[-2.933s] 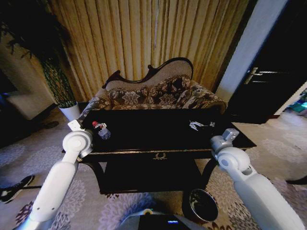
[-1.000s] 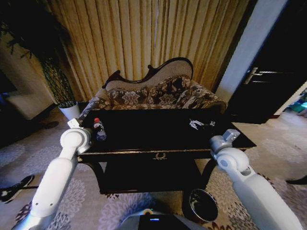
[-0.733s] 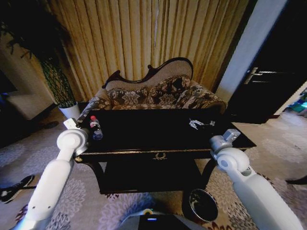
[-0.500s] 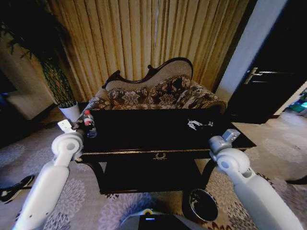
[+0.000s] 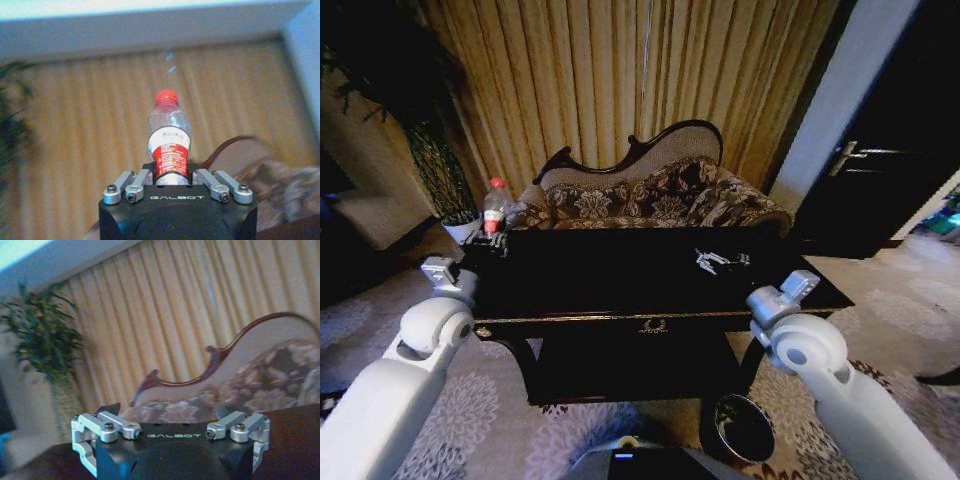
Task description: Move to the front of the table and place the trash on the table into the trash bin.
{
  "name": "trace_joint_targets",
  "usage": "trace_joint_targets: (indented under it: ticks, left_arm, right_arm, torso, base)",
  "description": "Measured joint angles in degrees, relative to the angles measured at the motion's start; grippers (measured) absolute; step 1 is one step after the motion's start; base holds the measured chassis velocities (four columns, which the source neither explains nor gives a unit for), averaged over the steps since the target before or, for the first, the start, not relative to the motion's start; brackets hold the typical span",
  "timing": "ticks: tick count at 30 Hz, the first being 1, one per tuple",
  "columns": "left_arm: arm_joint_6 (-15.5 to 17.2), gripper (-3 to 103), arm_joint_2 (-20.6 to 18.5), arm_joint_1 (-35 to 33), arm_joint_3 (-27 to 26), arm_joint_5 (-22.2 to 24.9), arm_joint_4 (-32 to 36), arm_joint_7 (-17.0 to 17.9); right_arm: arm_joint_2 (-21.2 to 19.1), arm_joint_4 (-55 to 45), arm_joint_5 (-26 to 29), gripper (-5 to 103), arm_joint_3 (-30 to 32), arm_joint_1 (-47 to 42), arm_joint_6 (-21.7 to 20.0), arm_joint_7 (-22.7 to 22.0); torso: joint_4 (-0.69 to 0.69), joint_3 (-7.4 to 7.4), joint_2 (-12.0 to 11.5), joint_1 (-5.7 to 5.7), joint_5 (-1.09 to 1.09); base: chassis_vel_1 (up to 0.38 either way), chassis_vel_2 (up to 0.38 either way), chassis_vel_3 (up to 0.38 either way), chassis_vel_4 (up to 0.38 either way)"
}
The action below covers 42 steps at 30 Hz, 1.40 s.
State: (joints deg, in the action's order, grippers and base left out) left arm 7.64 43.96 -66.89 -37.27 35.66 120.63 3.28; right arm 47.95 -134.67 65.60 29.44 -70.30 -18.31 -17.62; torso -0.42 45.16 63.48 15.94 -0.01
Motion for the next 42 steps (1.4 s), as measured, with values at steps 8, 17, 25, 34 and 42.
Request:
trace_joint_targets:
  ticks: [8, 17, 25, 34, 42]
  left_arm:
    - [-3.08, 29, -3.53, 0.24, 1.50, 1.23, 4.50, -3.34]
    - [-3.73, 29, -6.75, 0.60, 3.64, 3.00, 7.77, -4.73]
    - [-4.84, 29, -8.22, 4.77, 5.53, 4.56, 4.80, -6.25]
    - [-5.46, 29, -9.18, 9.86, 10.09, 4.68, 1.46, -6.92]
    - [-3.53, 29, -7.06, 18.35, 19.76, 4.60, -0.97, -5.67]
  right_arm:
    - [-1.54, -1.37, 7.20, 100, -1.83, 2.83, 0.02, 4.87]
    - [-2.60, -0.21, 13.69, 100, -5.78, 10.52, 0.16, 7.15]
    - [-3.25, 5.41, 16.86, 100, -13.04, 21.19, 0.23, 7.28]
    - [-2.03, 11.80, 17.25, 100, -21.41, 30.75, 0.26, 7.36]
    - [0.49, 14.39, 17.54, 100, -26.31, 38.00, 0.32, 7.54]
  torso:
    - [0.01, 0.00, 0.00, 0.00, 0.01]
    - [0.01, 0.00, 0.00, 0.00, 0.00]
    - [0.02, 0.01, 0.00, 0.00, -0.01]
    - [0.01, 0.01, 0.00, 0.01, 0.01]
    - [0.02, 0.01, 0.00, 0.01, 0.01]
  base:
    - [0.000, 0.000, 0.000, 0.000]
    - [0.000, 0.000, 0.000, 0.000]
    - [0.000, 0.000, 0.000, 0.000]
    - [0.000, 0.000, 0.000, 0.000]
    - [0.000, 0.000, 0.000, 0.000]
